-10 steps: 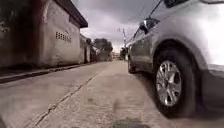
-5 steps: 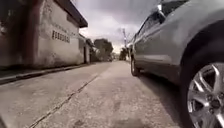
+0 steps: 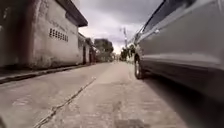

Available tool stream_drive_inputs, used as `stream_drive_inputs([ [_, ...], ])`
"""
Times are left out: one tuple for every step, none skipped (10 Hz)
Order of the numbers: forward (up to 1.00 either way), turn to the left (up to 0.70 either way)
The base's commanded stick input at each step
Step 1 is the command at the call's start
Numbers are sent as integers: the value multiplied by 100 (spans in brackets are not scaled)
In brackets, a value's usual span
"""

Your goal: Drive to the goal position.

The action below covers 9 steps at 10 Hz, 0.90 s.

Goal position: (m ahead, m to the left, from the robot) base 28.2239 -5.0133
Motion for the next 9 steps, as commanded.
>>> stream_drive_inputs([
  [100,0],
  [100,0],
  [100,0],
  [100,0],
  [100,0],
  [100,0],
  [100,0],
  [100,0],
  [100,0],
])
